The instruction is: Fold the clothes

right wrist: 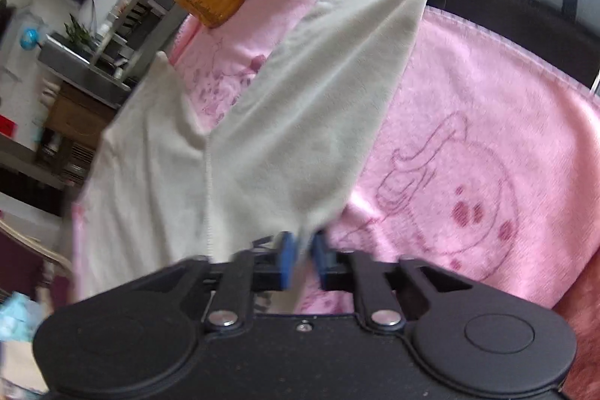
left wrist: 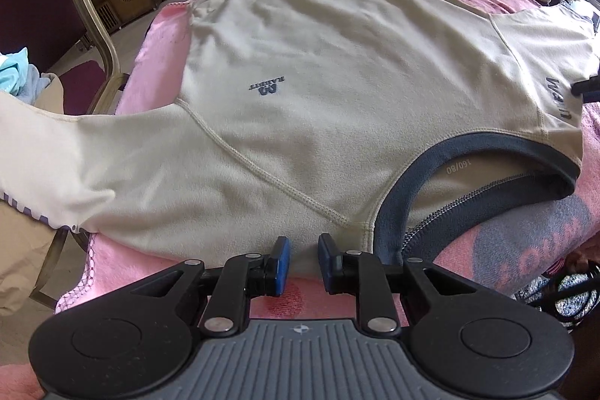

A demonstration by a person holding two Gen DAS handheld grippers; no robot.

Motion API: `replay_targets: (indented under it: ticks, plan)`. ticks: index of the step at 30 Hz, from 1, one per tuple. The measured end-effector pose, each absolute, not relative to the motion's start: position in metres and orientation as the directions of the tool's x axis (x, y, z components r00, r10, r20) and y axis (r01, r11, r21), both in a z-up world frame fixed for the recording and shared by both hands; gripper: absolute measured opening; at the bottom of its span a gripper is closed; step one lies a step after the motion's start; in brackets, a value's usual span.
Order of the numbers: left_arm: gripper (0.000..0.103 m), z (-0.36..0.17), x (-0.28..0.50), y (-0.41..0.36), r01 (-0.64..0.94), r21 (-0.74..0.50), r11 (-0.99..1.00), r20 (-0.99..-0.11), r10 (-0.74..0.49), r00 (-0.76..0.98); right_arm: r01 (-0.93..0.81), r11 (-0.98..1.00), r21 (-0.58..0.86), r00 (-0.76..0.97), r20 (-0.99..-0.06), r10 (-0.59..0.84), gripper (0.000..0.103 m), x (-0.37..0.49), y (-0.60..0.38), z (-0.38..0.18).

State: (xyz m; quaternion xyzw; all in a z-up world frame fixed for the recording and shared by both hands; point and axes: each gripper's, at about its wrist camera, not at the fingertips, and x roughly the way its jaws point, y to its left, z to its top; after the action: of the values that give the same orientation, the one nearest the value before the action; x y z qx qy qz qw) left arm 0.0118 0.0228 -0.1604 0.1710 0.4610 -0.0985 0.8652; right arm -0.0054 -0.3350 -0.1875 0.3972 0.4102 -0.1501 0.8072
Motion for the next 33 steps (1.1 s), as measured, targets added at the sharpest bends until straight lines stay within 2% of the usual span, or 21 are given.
replay_targets:
  ticks: [2, 4, 7, 9, 11, 14, 17, 21, 23, 27, 30, 33]
  plan:
    - [0.022, -0.160, 0.012, 0.023, 0.330, 0.207, 0.921, -0.831, -0.012, 0.556, 0.558, 0.680, 0.476, 0.619, -0.784, 0.041, 0.002, -0.005, -0.333, -0.184]
    - [0.022, -0.160, 0.012, 0.023, 0.332, 0.211, 0.919, -0.830, -0.011, 0.557, 0.563, 0.740, 0.368, 0.600, -0.797, -0.060, 0.001, -0.006, -0.328, -0.176]
    - [0.022, -0.160, 0.011, 0.023, 0.337, 0.222, 0.915, -0.827, -0.006, 0.562, 0.551, 0.788, 0.274, 0.570, -0.814, -0.115, 0.001, -0.003, -0.322, -0.173]
    - [0.022, -0.155, 0.009, 0.029, 0.315, 0.194, 0.929, -0.824, -0.019, 0.566, 0.536, 0.810, 0.239, 0.561, -0.817, -0.131, 0.003, -0.004, -0.318, -0.170]
    - [0.020, -0.149, 0.008, 0.036, 0.292, 0.166, 0.942, -0.821, -0.032, 0.570, 0.521, 0.823, 0.227, 0.568, -0.812, -0.136, 0.013, -0.009, -0.314, -0.163]
    - [0.020, -0.132, 0.007, 0.054, 0.238, 0.057, 0.969, -0.788, -0.103, 0.607, 0.496, 0.832, 0.248, 0.604, -0.787, -0.125, 0.018, -0.025, -0.309, -0.149]
    - [0.019, -0.132, 0.015, 0.052, 0.216, 0.008, 0.976, -0.786, -0.128, 0.605, 0.291, 0.897, 0.333, 0.692, -0.721, 0.042, 0.018, -0.022, -0.284, -0.141]
    - [0.017, -0.152, 0.013, 0.019, 0.315, 0.127, 0.941, -0.813, -0.084, 0.577, 0.021, 0.937, 0.347, 0.663, -0.706, 0.247, 0.017, -0.006, -0.237, -0.146]
    - [0.017, -0.160, 0.005, 0.006, 0.370, 0.192, 0.909, -0.814, -0.063, 0.577, -0.058, 0.957, 0.285, 0.614, -0.746, 0.259, 0.017, -0.002, -0.217, -0.154]
    - [0.017, -0.159, -0.003, 0.007, 0.385, 0.244, 0.890, -0.815, -0.027, 0.579, -0.059, 0.979, 0.194, 0.527, -0.827, 0.196, 0.016, -0.006, -0.210, -0.162]
    - [0.018, -0.150, -0.001, 0.019, 0.373, 0.192, 0.908, -0.852, -0.035, 0.523, 0.001, 0.986, 0.165, 0.503, -0.853, 0.142, 0.015, -0.014, -0.221, -0.154]
    - [0.018, -0.134, 0.005, 0.033, 0.326, 0.149, 0.934, -0.840, -0.054, 0.540, 0.057, 0.966, 0.251, 0.537, -0.824, 0.183, 0.016, -0.017, -0.241, -0.133]
